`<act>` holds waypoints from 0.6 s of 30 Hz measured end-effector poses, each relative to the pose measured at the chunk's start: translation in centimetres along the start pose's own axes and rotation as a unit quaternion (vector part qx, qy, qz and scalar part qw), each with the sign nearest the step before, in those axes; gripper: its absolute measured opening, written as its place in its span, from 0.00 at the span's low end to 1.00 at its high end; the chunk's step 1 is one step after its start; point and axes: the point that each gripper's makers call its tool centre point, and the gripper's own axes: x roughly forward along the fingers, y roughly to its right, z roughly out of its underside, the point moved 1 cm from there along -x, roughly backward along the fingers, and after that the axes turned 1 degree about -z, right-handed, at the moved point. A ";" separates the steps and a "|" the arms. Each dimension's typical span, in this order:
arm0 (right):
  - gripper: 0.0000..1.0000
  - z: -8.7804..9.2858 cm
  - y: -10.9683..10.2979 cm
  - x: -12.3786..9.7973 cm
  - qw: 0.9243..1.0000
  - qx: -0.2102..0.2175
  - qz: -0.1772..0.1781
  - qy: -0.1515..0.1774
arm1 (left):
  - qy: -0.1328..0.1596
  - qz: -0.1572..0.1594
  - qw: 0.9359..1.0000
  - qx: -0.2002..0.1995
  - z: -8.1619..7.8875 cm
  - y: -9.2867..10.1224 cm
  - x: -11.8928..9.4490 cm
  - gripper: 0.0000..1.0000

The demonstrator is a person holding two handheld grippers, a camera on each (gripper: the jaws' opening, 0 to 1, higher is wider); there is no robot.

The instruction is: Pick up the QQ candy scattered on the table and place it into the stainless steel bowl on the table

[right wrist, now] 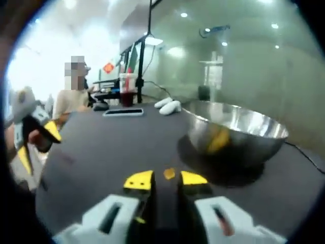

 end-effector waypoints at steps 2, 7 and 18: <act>0.20 0.1 0.1 0.4 1.000 -0.004 0.005 -0.005 | 0.000 -0.001 1.000 0.000 0.0 0.0 -0.1 0.47; 0.18 0.4 0.1 1.3 1.000 -0.004 0.002 -0.015 | 0.002 -0.004 1.000 -0.003 0.0 -0.3 -0.3 0.47; 0.10 0.4 -0.1 1.7 1.000 0.003 -0.001 -0.014 | 0.002 -0.009 1.000 -0.006 0.3 -0.6 -0.5 0.47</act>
